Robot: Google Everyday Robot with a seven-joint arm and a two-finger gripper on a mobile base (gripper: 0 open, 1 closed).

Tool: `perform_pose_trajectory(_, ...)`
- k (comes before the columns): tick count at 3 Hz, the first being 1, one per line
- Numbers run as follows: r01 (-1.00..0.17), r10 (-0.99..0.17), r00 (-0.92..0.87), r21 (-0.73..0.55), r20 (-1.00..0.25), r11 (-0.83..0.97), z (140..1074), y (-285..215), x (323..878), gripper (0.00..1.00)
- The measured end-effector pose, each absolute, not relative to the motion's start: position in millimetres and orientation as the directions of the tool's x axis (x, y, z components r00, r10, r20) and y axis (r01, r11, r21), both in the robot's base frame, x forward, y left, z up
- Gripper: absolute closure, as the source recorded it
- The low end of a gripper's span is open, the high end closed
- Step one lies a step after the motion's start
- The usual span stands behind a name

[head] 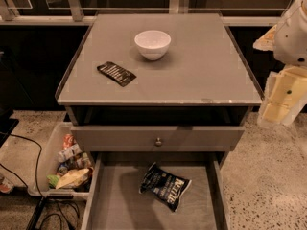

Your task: Pick blue chip bag from middle drawer and place on counter

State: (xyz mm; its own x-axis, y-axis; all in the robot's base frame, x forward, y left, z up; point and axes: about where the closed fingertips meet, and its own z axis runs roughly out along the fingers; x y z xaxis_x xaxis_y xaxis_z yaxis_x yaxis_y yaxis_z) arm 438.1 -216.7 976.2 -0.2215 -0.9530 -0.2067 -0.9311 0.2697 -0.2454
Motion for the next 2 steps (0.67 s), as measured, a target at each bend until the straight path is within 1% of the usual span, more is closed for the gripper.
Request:
perform_pose_trajectory(1, -0.927, -0.953, -0.228, -0.255, -0.2, 0.275, 977, -217, 440, 0.0)
perform_pose_trajectory(2, -0.928, -0.944, -0.25, -0.224, -0.213, 0.297, 959, -219, 440, 0.0)
